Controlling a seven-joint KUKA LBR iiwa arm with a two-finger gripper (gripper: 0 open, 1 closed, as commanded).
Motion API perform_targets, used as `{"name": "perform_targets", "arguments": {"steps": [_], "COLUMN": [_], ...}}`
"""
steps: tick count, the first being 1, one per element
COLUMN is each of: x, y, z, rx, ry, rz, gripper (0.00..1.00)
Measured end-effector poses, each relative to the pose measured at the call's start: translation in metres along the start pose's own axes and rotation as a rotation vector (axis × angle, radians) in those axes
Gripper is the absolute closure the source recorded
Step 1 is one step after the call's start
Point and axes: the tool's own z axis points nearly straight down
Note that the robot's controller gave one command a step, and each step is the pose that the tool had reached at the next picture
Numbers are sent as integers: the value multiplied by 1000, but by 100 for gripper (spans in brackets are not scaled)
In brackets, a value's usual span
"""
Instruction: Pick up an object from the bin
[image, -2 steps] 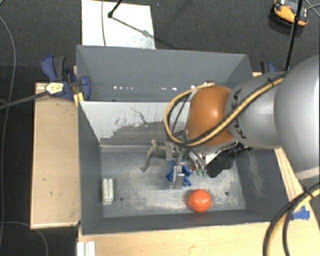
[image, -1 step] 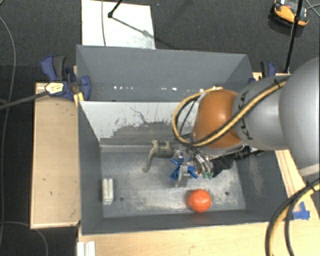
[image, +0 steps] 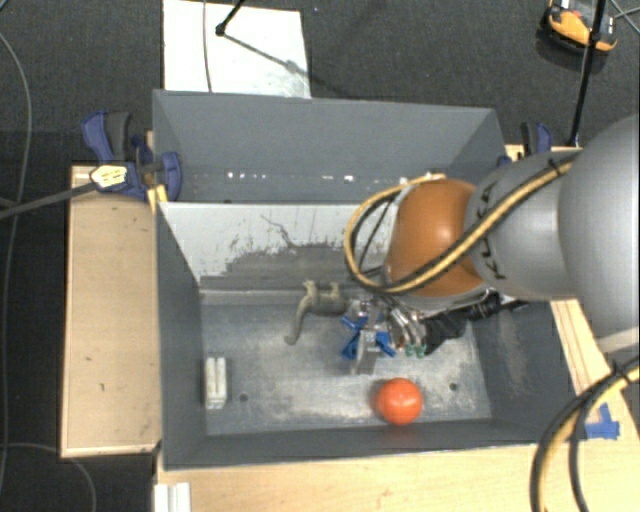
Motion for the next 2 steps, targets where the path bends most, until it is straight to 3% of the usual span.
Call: {"name": "perform_targets", "arguments": {"steps": [1, 2], "x": [-9, -9], "y": [-3, -3], "z": [-121, -121], "rx": [-1, -1], "ry": [-2, -2], "rz": [-13, -13], "gripper": [100, 100]}}
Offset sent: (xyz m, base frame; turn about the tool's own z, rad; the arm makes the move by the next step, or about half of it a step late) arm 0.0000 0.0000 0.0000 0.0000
